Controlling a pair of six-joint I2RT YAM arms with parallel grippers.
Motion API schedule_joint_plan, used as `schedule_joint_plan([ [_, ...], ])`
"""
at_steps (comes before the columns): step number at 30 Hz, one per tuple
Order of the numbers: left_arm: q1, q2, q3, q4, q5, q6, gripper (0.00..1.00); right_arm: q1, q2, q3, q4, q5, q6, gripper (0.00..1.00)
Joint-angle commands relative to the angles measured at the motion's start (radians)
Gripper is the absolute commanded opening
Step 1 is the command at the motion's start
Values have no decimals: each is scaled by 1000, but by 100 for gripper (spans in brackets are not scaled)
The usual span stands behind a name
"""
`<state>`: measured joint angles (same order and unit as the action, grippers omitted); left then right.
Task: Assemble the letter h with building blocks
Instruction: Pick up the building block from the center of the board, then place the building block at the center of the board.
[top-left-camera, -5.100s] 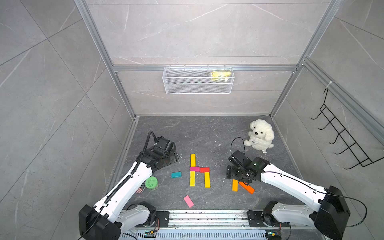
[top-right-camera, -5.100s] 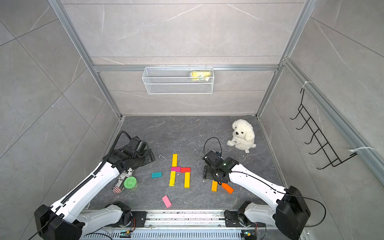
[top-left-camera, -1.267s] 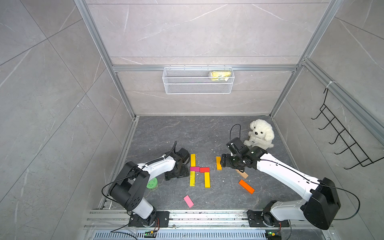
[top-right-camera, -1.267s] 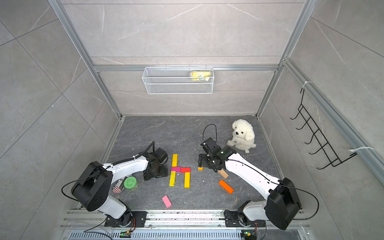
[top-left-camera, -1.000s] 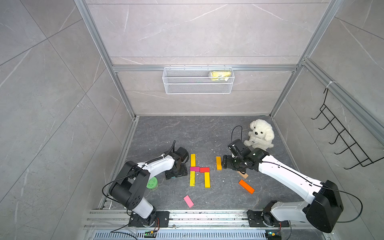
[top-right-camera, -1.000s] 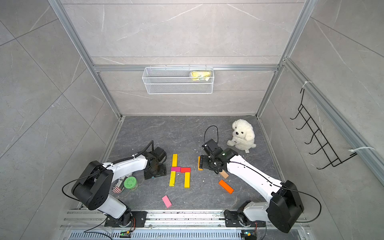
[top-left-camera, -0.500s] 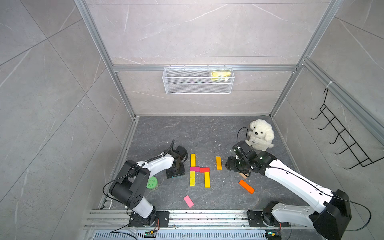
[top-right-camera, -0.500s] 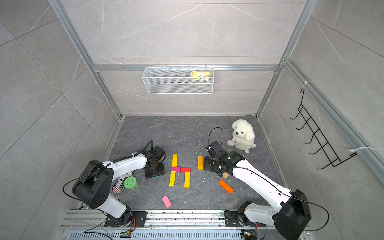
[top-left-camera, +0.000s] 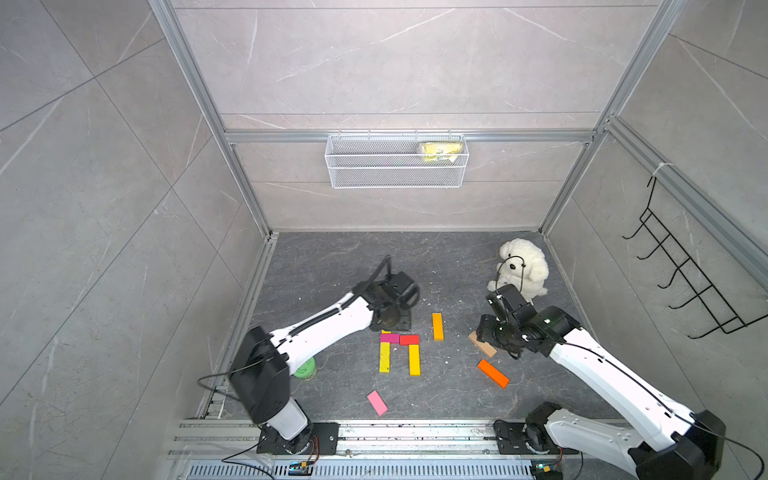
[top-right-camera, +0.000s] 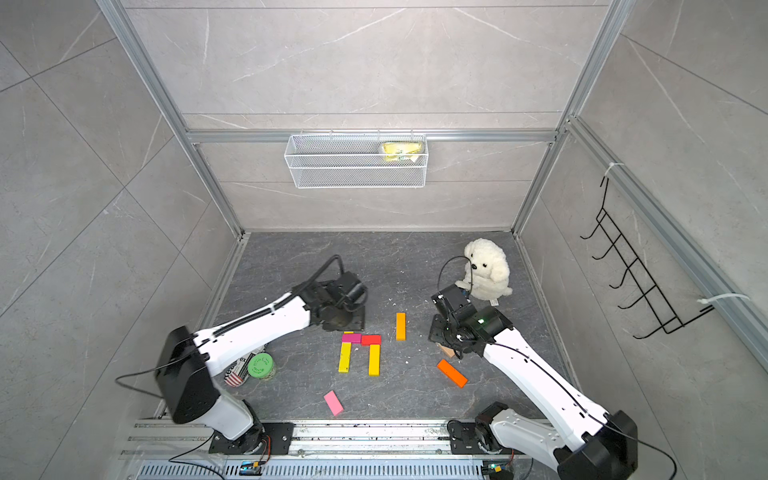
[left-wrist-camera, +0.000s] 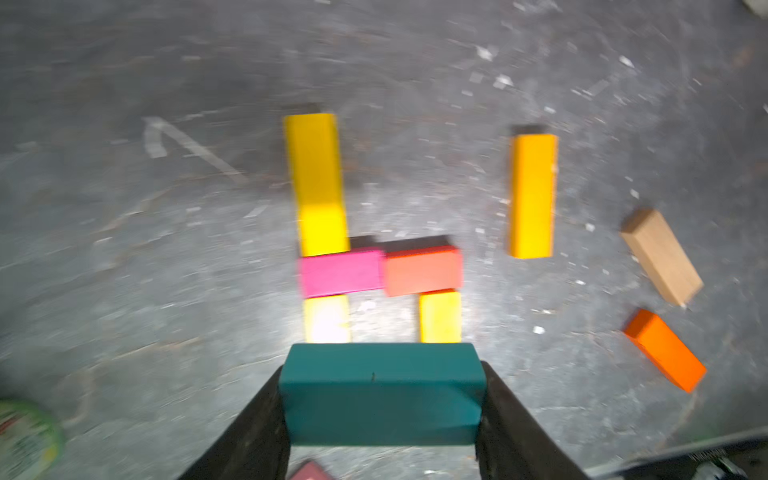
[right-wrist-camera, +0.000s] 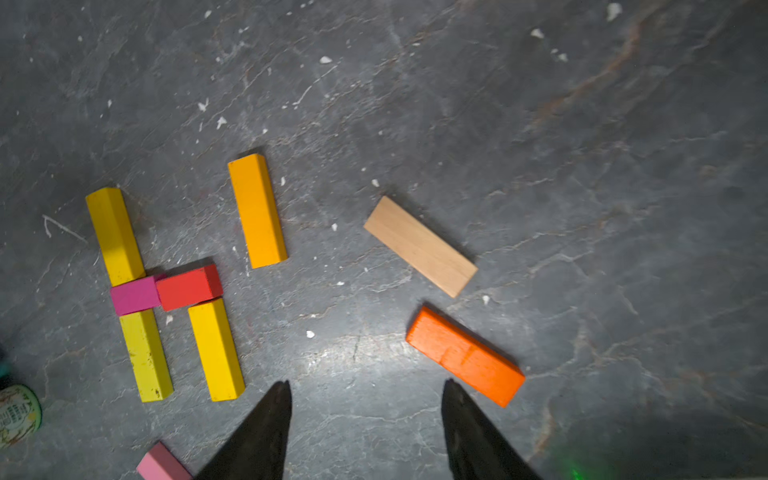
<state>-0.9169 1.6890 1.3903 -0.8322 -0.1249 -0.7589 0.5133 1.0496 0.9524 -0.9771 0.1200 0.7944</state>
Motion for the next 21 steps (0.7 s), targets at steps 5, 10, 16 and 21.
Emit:
schedule_joint_plan([
  [5, -138, 313, 216, -21, 136, -10, 46, -59, -127, -82, -122, 6, 12, 61],
  [10, -166, 428, 278, 8, 224, -17, 46, -67, -156, -117, -124, -11, 17, 61],
  [16, -193, 494, 333, -4, 243, -9, 63, -71, -133, -109, -103, -52, 2, 62],
  [21, -198, 439, 326, -9, 205, 2, 84, -71, -134, -141, -65, -107, -20, 69],
])
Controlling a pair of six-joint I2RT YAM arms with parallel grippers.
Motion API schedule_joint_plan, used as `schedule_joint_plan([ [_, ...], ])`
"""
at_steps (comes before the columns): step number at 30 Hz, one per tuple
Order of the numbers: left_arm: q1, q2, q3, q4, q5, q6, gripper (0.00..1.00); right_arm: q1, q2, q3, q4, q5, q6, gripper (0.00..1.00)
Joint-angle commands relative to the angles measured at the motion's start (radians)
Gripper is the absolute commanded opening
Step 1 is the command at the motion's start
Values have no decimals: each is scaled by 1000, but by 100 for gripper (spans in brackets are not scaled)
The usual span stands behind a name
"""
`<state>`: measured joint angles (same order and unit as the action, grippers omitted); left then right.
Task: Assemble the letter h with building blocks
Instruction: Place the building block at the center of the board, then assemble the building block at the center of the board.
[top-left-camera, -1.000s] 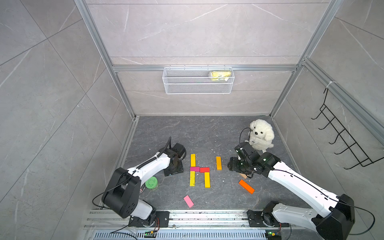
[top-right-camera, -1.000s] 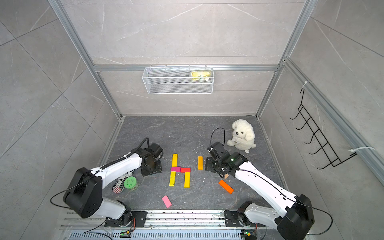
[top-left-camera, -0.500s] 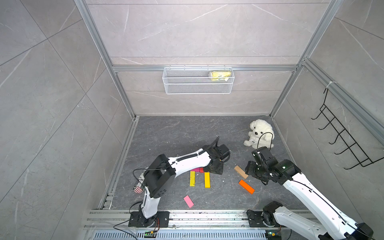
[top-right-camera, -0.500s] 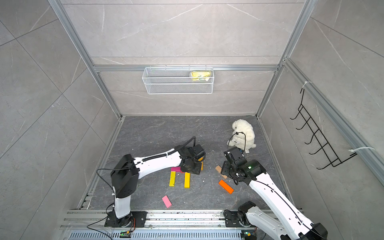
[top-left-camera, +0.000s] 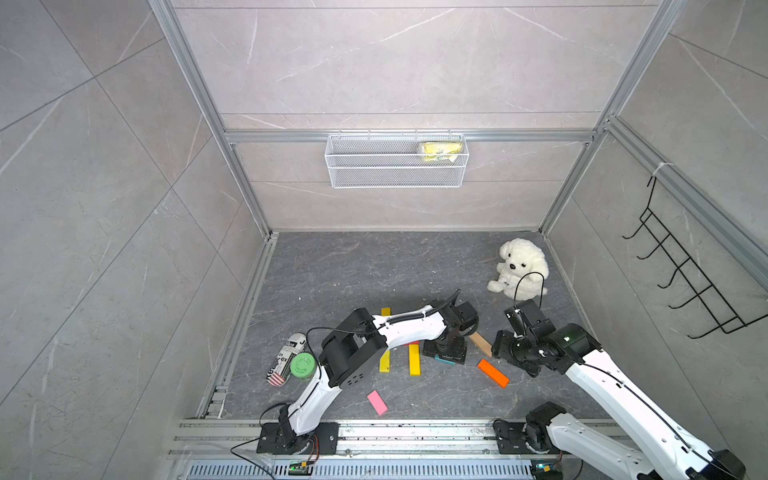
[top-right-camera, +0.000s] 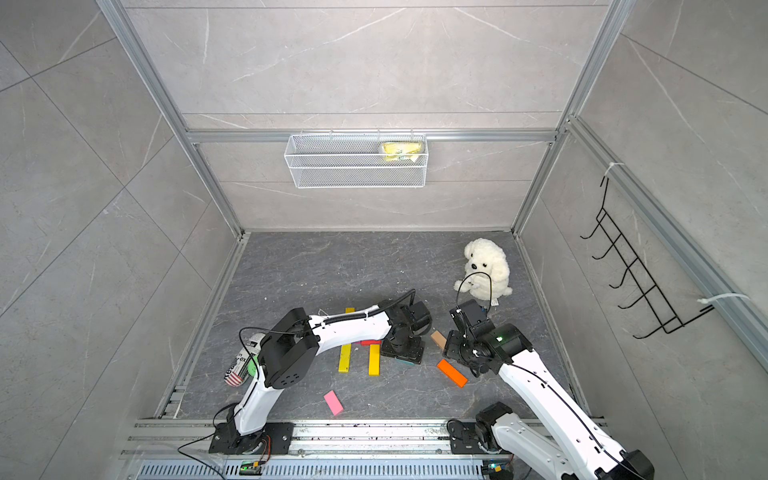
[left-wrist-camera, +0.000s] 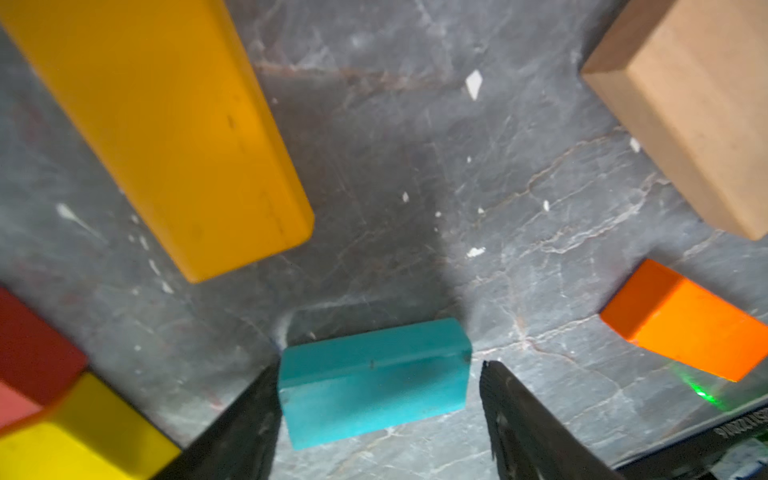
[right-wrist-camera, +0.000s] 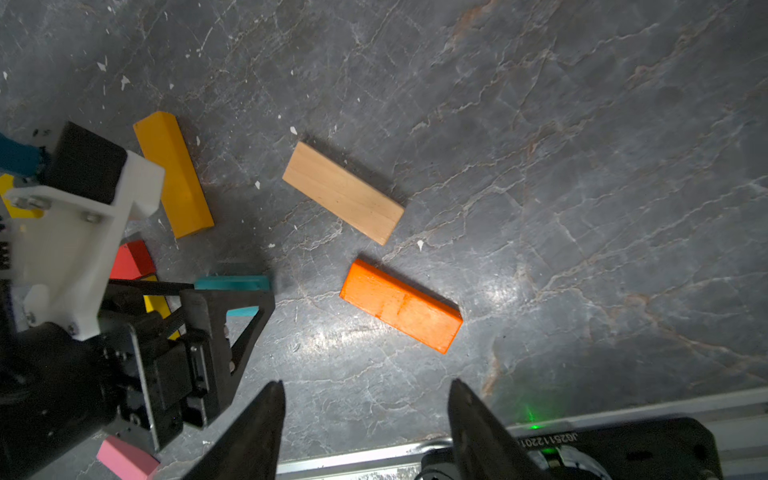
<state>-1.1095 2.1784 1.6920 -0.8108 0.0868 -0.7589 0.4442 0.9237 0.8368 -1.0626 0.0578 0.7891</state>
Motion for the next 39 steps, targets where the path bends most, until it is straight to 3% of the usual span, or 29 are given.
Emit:
schedule_joint_plan([
  [1, -4, -79, 24, -38, -24, 2, 86, -2, -15, -33, 30, -55, -18, 70],
  [6, 18, -294, -64, -80, -154, -1, 90, -1, 6, -63, 61, -98, -36, 75],
  [9, 67, -509, -197, -78, -242, -3, 90, 16, 45, -87, 119, -135, -23, 81],
  [14, 235, -886, -406, -33, -318, -1, 94, 143, 164, -88, 229, -83, 89, 93],
  [18, 426, -1078, -551, 30, -208, -1, 99, 278, 319, -58, 326, -31, 180, 96],
  [22, 536, -1131, -590, -4, -152, 3, 100, 350, 458, -26, 409, -16, 222, 93],
  [27, 538, -1105, -568, -50, -169, 23, 100, 369, 533, -14, 475, -30, 212, 89],
  [39, 540, -1118, -583, -34, -173, 40, 98, 375, 660, 102, 394, 26, 223, 89],
])
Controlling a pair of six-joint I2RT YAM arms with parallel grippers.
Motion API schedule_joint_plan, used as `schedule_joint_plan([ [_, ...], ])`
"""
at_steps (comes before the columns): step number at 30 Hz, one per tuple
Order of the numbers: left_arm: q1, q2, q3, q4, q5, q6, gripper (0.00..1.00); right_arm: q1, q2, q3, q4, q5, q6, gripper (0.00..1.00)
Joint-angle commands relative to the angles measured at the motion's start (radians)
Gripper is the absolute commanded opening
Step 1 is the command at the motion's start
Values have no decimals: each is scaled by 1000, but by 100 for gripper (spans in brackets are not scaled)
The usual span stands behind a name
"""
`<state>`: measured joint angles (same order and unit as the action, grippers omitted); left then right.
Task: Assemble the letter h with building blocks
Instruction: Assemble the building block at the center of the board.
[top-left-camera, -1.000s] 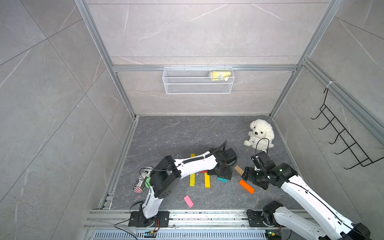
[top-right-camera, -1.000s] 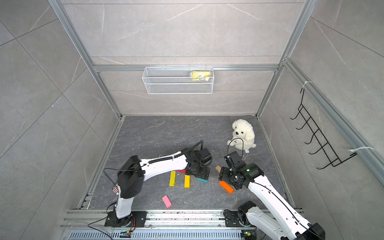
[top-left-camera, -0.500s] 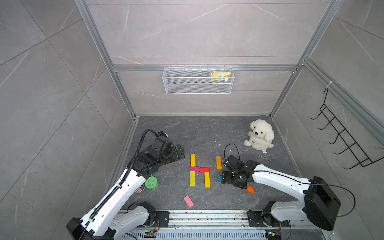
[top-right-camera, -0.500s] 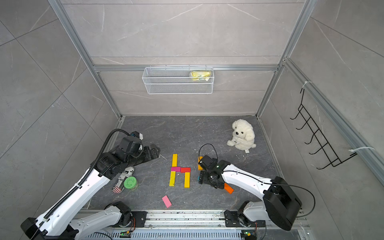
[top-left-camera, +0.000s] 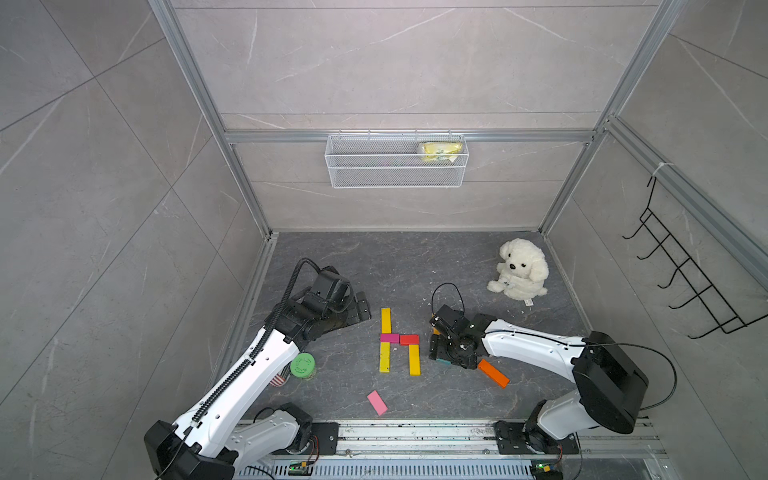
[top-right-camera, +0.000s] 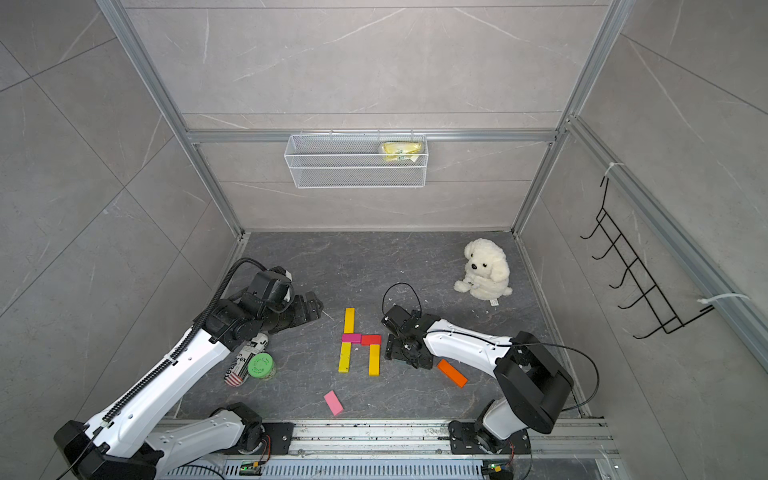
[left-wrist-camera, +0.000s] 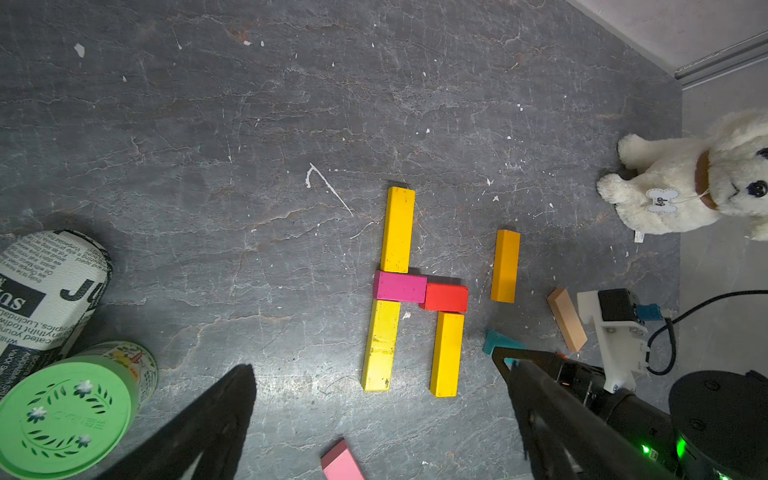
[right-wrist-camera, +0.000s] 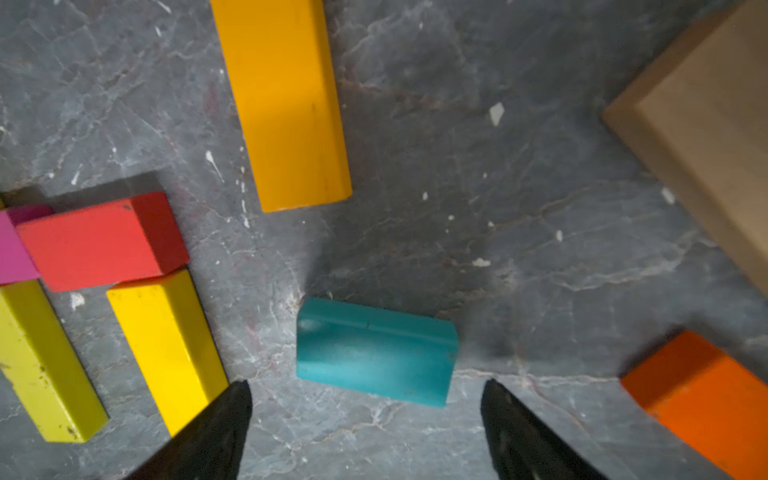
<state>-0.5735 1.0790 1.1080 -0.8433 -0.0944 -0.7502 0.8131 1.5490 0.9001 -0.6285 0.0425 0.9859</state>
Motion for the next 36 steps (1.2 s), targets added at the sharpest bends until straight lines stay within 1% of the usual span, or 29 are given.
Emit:
schedule_joint_plan([
  [1, 4, -19, 0, -2, 6, 33, 98, 8, 44, 43, -44, 43, 26, 89],
  [10, 4, -8, -22, 23, 15, 35, 95, 9, 107, 9, -13, 19, -20, 73],
  [12, 4, -5, -25, 28, 25, 33, 94, 9, 106, -3, 8, 17, -42, 66],
  [14, 4, -5, -26, 29, 28, 32, 93, 9, 90, -13, 11, 21, -65, 55],
  [17, 5, -11, -29, 29, 21, 33, 93, 8, 67, -3, -14, 45, -141, 46],
  [20, 5, -8, -31, 29, 19, 32, 93, 5, 61, 32, -54, 76, -234, 45],
  [21, 4, -6, -31, 29, 19, 31, 93, 0, 66, 46, -73, 96, -252, 45],
  [23, 4, -2, -31, 29, 18, 28, 92, -18, 77, 60, -80, 96, -285, 45],
  [28, 5, -2, -36, 33, 16, 20, 91, -51, 91, 62, -26, 52, -307, 45],
  [36, 9, 11, -32, 29, 8, 26, 91, -72, 139, 95, 16, 14, -297, 45],
])
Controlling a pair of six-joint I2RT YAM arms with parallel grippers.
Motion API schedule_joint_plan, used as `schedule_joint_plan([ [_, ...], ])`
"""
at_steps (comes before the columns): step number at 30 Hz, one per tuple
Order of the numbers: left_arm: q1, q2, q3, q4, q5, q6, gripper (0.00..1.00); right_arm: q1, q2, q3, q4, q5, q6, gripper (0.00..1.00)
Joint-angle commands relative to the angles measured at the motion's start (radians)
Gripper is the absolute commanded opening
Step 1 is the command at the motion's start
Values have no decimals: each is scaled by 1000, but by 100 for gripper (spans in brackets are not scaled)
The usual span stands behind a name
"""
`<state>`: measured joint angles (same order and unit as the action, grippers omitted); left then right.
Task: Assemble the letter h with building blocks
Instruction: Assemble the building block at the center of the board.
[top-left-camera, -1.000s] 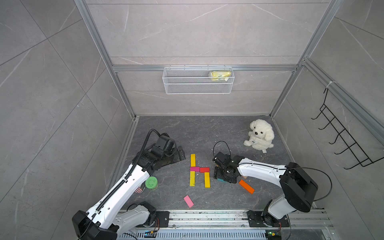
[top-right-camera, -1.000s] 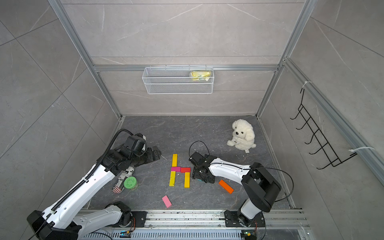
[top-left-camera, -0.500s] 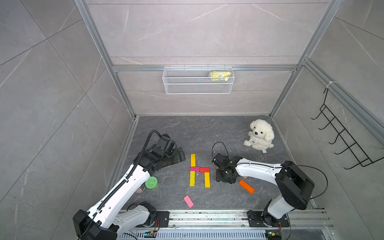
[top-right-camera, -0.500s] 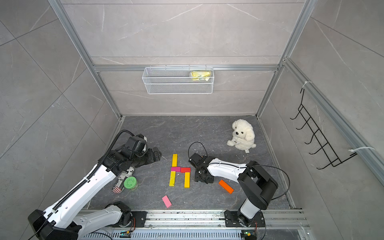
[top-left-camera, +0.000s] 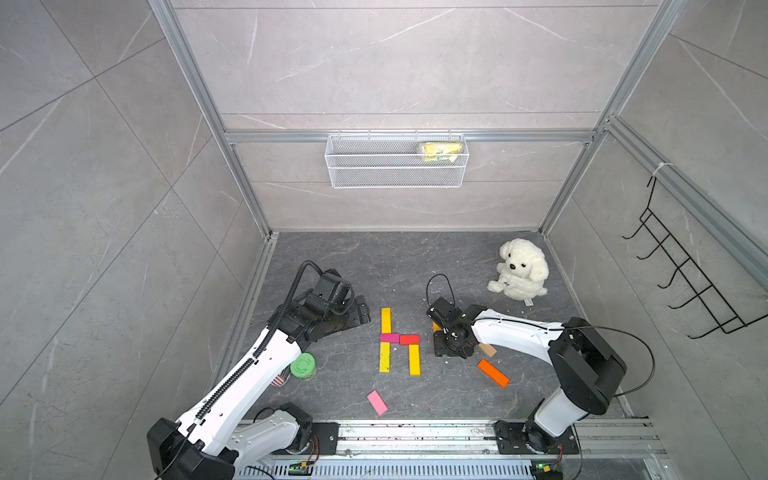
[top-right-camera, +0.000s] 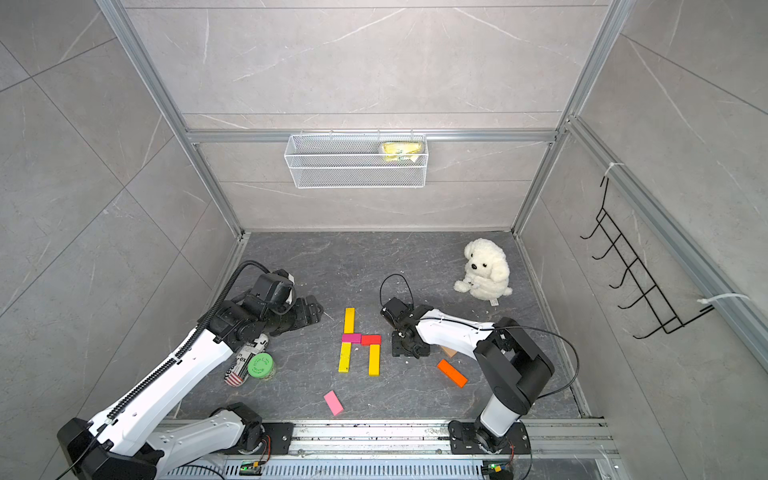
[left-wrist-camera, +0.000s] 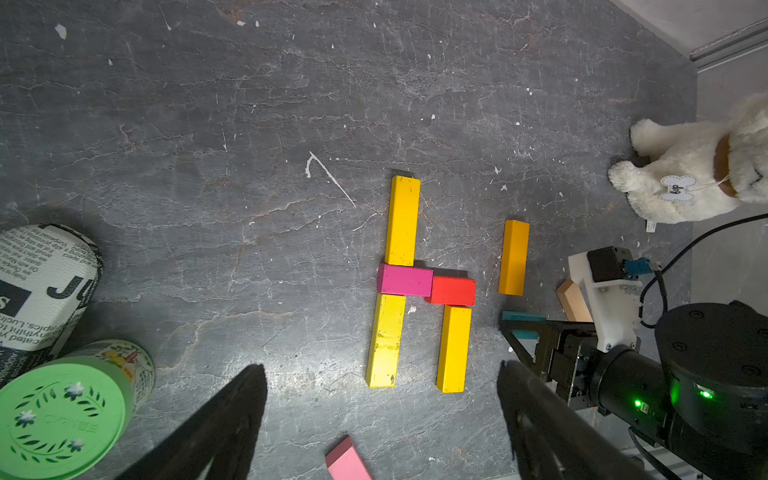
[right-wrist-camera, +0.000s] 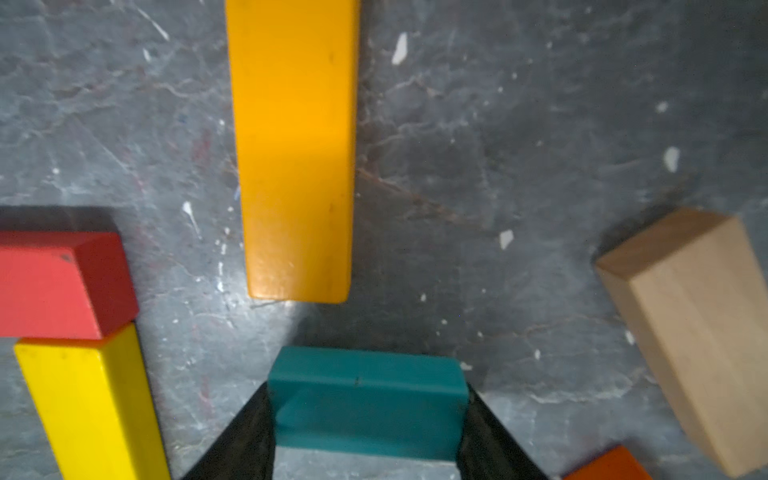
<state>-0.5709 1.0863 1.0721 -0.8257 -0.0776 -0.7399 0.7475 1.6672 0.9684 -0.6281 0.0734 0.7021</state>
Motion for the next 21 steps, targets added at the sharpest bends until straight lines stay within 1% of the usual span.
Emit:
schedule_joint_plan([
  [1, 8, 7, 4, 13, -10, 16, 91, -7, 26, 30, 16, -17, -11, 45],
  [8, 9, 22, 3, 13, -3, 21, 90, -13, 60, 41, 16, -8, -9, 45],
  [21, 13, 20, -10, 22, 6, 22, 90, -25, 80, 50, 12, 12, -22, 45],
])
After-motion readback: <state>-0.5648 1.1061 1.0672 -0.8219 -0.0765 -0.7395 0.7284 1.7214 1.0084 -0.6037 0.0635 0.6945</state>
